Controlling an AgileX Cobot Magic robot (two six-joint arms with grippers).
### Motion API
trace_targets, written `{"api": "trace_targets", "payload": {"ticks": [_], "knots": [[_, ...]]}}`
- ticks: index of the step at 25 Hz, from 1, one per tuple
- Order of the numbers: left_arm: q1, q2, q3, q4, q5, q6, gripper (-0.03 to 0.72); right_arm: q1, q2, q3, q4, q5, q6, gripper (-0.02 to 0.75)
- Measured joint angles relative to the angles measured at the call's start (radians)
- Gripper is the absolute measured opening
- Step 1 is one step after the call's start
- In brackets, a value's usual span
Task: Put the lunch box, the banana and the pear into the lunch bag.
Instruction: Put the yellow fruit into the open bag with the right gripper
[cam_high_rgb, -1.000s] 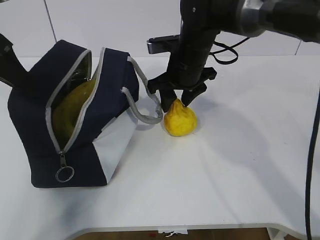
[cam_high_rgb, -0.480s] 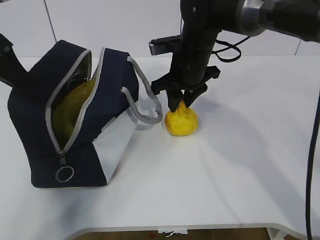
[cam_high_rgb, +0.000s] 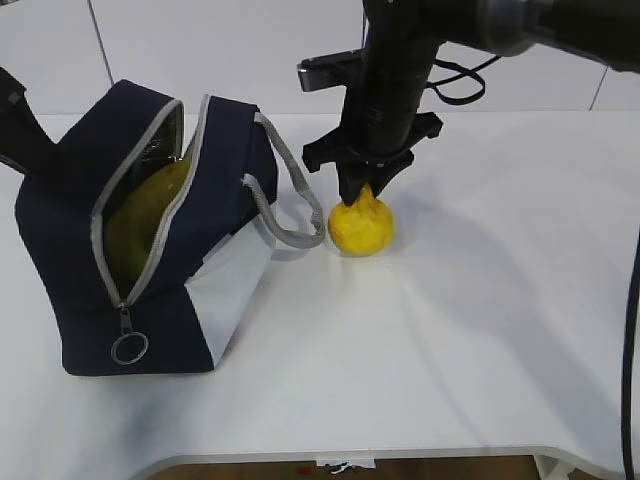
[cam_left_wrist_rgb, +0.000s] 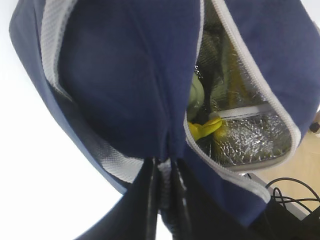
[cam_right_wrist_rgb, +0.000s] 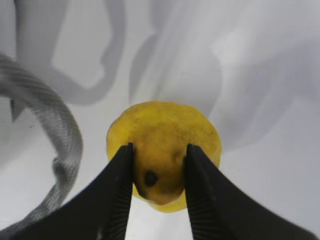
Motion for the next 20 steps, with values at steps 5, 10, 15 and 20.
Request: {"api": "trace_targets", "payload": {"ticks": [5,10,15,20], "knots": [[0.000,0.000,0.000,0.000,0.000,0.000,0.015,0.000,-0.101,-0.004,-0.005,0.007,0.000,0.242],[0.000,0.000,0.000,0.000,0.000,0.000,0.015,0.000,-0.225,-0.008,0.000,0.018,0.000,0.242],[0.000,0.000,0.000,0.000,0.000,0.000,0.015,0.000,-0.287,-0.039,0.177,0.027,0.000,0.241],[0.000,0.000,0.000,-0.009,0.000,0.000,0.015,0.000,-0.276,-0.044,0.509,0.020,-0.062,0.241]]}}
